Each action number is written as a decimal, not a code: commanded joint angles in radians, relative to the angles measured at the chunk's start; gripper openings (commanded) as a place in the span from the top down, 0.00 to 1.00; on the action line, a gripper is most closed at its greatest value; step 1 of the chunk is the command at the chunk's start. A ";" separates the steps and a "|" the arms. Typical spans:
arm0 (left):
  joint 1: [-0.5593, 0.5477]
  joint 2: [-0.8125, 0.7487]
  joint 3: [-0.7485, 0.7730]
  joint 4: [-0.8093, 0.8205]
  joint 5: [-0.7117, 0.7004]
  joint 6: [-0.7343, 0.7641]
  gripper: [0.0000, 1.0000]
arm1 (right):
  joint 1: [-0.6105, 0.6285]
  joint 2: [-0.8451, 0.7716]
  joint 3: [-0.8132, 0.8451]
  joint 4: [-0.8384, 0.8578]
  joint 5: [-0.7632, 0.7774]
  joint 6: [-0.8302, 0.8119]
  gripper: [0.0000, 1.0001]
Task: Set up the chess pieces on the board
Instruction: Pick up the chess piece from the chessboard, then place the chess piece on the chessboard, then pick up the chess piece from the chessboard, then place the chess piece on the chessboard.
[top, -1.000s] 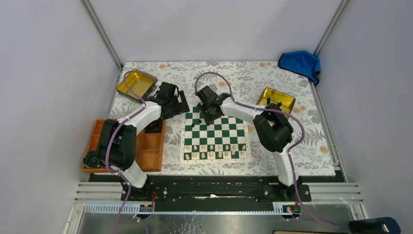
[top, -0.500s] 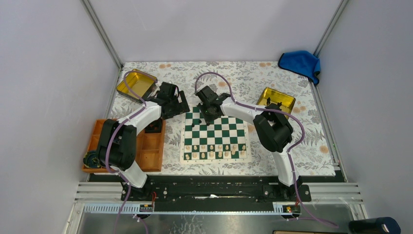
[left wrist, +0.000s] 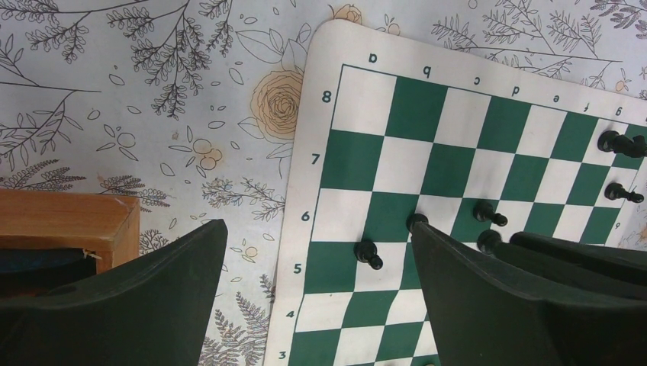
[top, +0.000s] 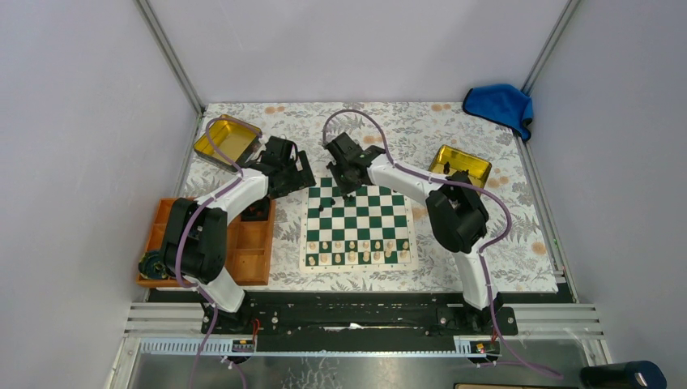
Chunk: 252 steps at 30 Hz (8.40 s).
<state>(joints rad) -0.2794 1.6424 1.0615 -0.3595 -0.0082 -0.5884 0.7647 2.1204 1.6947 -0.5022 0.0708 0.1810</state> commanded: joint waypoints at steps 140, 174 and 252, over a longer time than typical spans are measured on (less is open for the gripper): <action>0.016 -0.101 -0.094 0.014 -0.008 -0.020 0.01 | -0.062 0.011 -0.061 0.061 -0.103 -0.012 0.57; 0.016 -0.078 -0.077 0.011 -0.002 -0.017 0.01 | -0.062 0.028 -0.035 0.027 -0.054 -0.046 0.90; 0.018 -0.024 -0.043 0.016 -0.005 -0.006 0.01 | -0.158 -0.129 -0.001 -0.088 0.086 -0.069 0.53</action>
<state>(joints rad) -0.2672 1.6062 0.9863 -0.3759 -0.0074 -0.5968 0.5652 2.0670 1.6348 -0.5694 0.1879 0.1341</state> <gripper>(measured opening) 0.986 0.449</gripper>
